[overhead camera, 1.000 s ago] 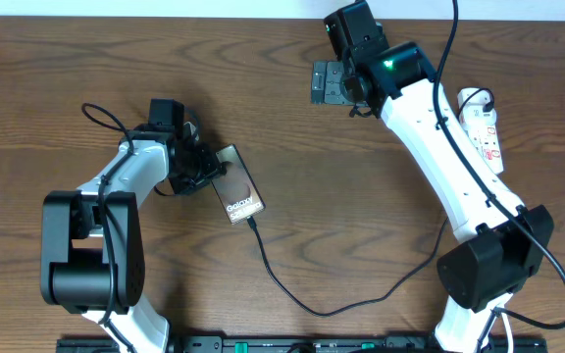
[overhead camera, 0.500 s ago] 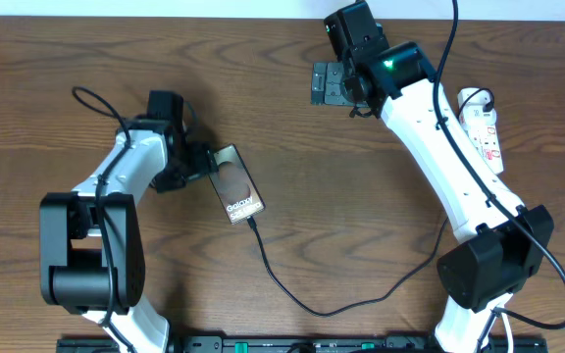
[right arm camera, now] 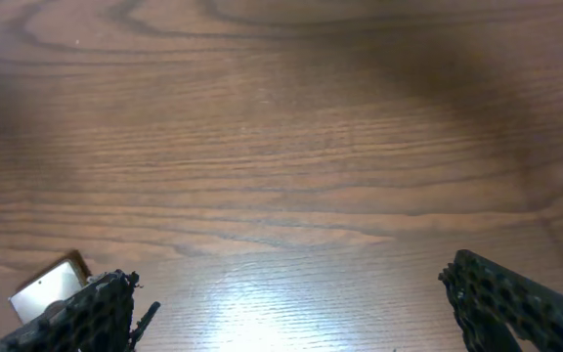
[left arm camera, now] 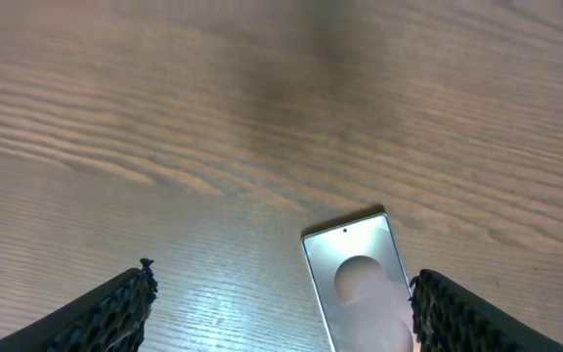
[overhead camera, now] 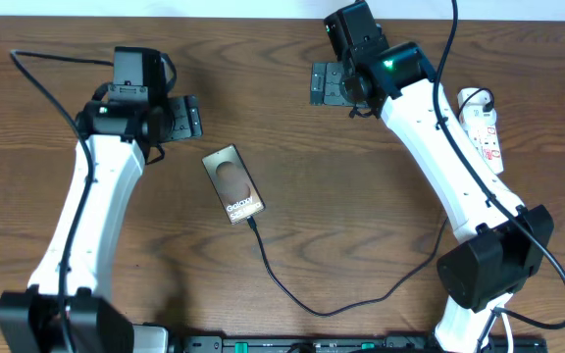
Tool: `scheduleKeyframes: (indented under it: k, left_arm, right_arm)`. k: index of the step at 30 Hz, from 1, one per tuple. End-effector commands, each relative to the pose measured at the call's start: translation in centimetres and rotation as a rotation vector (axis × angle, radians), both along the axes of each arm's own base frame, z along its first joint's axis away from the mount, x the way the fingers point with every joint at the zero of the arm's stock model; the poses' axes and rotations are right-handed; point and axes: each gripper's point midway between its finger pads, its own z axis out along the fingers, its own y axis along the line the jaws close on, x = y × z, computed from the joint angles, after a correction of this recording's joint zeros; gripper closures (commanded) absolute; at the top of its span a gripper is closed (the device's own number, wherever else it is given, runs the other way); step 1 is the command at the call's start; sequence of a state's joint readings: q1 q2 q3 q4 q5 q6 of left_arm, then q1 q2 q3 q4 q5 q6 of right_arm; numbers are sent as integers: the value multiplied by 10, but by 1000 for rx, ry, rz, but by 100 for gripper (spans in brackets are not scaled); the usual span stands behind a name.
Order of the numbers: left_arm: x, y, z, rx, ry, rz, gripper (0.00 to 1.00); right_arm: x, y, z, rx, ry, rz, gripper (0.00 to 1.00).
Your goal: Plug charger to phone and switch on socket
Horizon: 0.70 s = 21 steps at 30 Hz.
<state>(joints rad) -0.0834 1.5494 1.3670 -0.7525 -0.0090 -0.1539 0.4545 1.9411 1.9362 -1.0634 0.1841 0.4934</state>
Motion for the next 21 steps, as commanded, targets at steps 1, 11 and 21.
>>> scheduleKeyframes:
  k: [1,11,21]
  left_arm:
    - [0,0,9,96,-23,-13,14]
    - [8,-14,15,90,-69,-41,14]
    - [7,-14,14,91,-65,-42,14]
  right_arm:
    - [-1,1,-6,9,18,-9,1]
    - [-4,-1,-8,0,36,-9,1]
    - [-6,-2,-9,-3,43,-9,1]
